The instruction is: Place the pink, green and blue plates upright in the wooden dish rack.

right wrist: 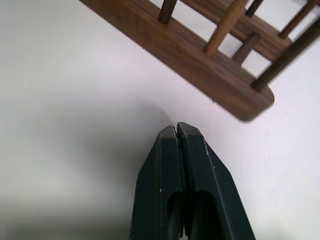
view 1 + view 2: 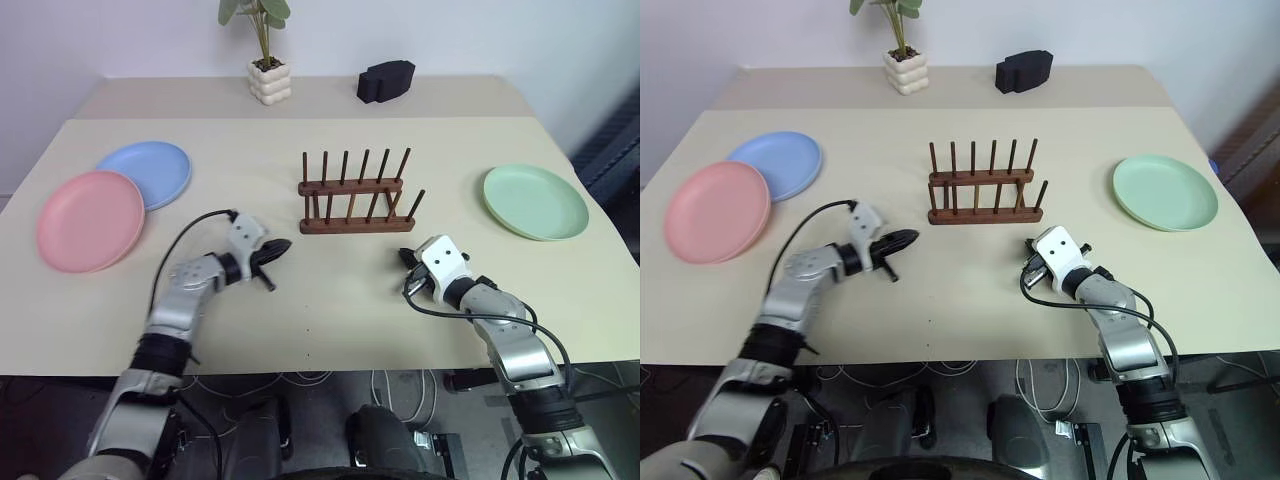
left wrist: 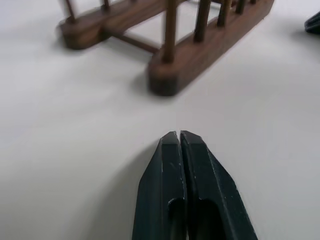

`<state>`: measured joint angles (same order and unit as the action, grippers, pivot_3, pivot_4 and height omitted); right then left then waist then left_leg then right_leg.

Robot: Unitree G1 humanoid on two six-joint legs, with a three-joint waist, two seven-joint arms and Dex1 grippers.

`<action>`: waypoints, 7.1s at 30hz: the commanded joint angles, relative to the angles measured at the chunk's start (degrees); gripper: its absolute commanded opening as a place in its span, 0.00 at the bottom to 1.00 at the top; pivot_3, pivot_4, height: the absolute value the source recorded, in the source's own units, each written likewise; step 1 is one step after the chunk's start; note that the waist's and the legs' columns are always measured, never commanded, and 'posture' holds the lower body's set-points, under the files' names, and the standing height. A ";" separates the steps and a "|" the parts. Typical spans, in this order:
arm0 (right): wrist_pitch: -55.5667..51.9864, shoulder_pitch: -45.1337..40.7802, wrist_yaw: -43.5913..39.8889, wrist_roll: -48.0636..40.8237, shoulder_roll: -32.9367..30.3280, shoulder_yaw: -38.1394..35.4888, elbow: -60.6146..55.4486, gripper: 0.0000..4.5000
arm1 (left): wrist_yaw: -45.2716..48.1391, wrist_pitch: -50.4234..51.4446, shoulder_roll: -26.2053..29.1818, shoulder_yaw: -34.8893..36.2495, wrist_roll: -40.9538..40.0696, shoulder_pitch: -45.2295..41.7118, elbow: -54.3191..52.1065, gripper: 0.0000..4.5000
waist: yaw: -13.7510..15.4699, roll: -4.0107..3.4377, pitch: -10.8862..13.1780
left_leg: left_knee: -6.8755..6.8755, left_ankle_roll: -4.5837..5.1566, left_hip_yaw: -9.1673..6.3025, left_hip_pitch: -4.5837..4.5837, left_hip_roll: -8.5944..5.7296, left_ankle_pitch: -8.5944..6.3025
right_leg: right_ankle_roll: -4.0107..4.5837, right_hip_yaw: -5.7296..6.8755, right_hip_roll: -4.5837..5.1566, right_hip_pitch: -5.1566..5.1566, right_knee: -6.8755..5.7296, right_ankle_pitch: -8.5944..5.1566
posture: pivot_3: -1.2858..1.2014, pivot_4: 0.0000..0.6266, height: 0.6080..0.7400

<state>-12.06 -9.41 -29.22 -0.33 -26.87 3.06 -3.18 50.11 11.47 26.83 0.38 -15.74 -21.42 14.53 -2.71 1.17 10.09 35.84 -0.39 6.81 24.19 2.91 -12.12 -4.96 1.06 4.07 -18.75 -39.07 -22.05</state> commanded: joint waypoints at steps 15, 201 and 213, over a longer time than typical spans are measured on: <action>2.90 -4.69 -6.76 -1.27 1.41 3.57 2.49 0.00 | -39.78 9.39 8.97 41.69 -7.96 4.90 -3.11 1.00 | 0.28 0.33 0.21 | 0.07 0.36 -0.36 0.20 -0.17 -0.20 | 0.00 0.81 0.39 0.01 0.05 0.01 | 0.52 0.24 0.94; -19.36 -34.09 16.29 -46.33 -4.63 -24.73 -2.86 0.72 | -5.02 6.30 -1.02 5.51 -13.17 5.83 -22.39 1.00 | 0.55 0.22 0.65 | 0.17 0.24 -0.40 1.19 -0.19 0.12 | 0.05 1.20 0.50 -0.94 -0.06 0.05 | 0.52 0.24 0.94; -13.79 -28.88 -4.12 -23.48 -12.71 6.12 -21.15 0.72 | -38.78 8.54 -0.58 26.36 -10.28 -10.13 -2.77 1.00 | 0.62 0.36 0.80 | 0.30 0.23 -0.42 1.20 -0.13 0.13 | -0.02 1.24 0.48 -0.94 -0.13 0.09 | 0.52 0.24 0.94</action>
<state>-28.13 -37.95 -31.99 -26.96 -39.68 7.82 -22.28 15.07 19.91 24.97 23.48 -25.69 -29.94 11.78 -2.09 1.53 10.89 36.15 -0.17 6.39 25.40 2.78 -11.98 -4.99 2.30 4.57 -19.68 -39.19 -21.96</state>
